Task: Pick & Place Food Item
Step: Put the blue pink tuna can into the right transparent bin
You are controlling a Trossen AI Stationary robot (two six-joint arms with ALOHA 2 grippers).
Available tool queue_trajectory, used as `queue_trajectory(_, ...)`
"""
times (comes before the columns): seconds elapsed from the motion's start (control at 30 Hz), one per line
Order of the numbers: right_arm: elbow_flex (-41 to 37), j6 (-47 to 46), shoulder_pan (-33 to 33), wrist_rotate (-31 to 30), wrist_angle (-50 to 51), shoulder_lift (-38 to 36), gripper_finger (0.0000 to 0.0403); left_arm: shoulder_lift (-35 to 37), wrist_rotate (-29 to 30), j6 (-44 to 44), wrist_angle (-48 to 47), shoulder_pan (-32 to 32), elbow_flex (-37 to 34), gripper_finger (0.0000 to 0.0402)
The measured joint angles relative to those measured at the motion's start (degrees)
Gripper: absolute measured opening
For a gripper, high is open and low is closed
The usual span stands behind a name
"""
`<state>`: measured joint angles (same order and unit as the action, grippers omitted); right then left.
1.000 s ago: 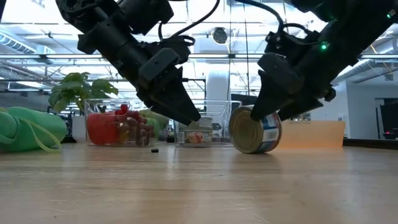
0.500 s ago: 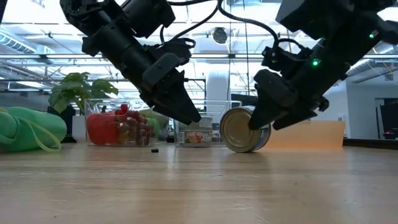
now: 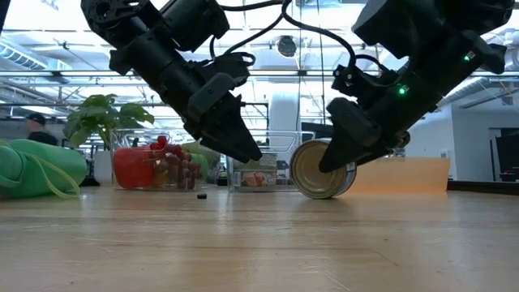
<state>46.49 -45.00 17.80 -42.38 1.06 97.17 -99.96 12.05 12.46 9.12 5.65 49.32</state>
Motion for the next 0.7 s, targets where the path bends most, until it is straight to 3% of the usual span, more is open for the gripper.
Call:
queue_trajectory(0.17,-0.08,5.38,-0.54,0.94,0.29,-0.76,0.0184,0.00,3.58,-0.34,-0.03,0.00,0.00,0.0360)
queue_trajectory(0.53,-0.08,28.34,-1.00,-1.09,0.01,-16.21,0.0184,11.17,2.47,-1.44,-2.72,-2.01,0.00,0.0360)
queue_trajectory(0.7,-0.08,37.82,-1.98,0.41,-3.16,-19.76,0.0184,14.74,-4.19,-7.23,3.30,-3.90,0.07,0.0360)
